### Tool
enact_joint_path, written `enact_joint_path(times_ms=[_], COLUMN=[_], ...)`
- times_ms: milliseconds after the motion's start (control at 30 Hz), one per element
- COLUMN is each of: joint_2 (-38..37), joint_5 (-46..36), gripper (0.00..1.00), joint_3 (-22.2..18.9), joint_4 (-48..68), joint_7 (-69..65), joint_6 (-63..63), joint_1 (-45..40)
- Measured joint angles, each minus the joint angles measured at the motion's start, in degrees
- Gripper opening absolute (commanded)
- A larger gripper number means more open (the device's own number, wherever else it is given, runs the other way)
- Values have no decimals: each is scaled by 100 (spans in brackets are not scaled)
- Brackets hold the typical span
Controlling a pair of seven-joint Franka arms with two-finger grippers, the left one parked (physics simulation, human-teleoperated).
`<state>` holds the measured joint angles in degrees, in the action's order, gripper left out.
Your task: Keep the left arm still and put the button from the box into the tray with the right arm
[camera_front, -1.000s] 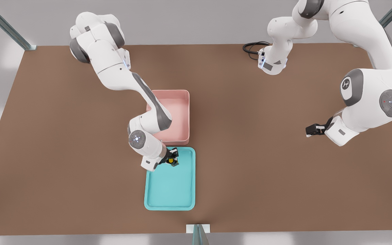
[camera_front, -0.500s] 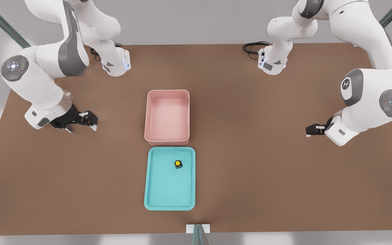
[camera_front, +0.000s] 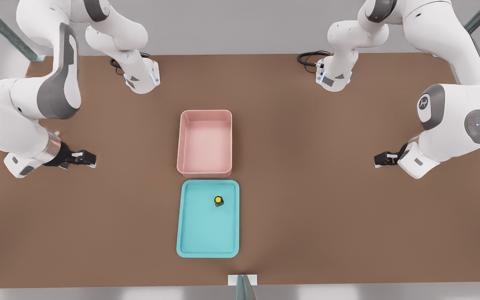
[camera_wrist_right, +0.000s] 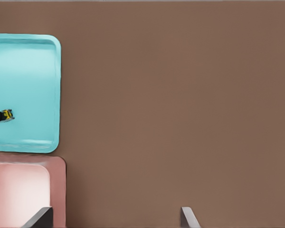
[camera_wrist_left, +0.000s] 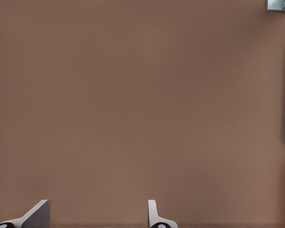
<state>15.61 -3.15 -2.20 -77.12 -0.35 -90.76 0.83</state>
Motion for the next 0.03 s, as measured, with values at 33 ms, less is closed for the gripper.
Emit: enact_joint_path(times_ms=[33], joint_2=[92], joint_5=[-19], gripper=[100], joint_3=[2], joint_4=[130], joint_7=[6], joint_6=[68], joint_1=[-153])
